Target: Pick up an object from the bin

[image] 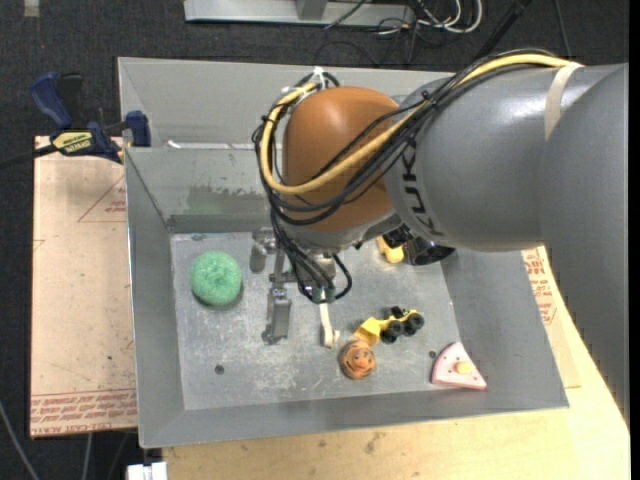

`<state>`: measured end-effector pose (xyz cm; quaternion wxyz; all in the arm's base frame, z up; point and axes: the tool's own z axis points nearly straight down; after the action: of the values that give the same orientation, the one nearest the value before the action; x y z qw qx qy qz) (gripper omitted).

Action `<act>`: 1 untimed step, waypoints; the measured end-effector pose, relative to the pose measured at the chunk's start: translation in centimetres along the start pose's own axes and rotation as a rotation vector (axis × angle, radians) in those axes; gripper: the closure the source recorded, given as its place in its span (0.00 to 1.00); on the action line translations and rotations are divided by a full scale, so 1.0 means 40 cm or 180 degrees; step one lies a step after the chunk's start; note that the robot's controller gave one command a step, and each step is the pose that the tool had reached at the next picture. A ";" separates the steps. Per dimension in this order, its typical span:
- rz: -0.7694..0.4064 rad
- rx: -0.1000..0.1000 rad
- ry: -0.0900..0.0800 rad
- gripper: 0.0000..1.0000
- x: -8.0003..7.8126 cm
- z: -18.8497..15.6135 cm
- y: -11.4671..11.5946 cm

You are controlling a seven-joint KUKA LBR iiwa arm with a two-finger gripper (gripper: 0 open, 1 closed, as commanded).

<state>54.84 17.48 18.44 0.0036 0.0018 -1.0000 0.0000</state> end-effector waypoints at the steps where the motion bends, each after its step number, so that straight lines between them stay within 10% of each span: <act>1: 0.0010 -0.0005 -0.0025 0.00 -0.005 -0.012 -0.002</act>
Offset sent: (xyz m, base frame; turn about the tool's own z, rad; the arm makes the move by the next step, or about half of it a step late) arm 0.0799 0.0682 -0.0455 -0.0787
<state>55.04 17.39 18.90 -0.0004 0.0002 -1.0000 -0.0008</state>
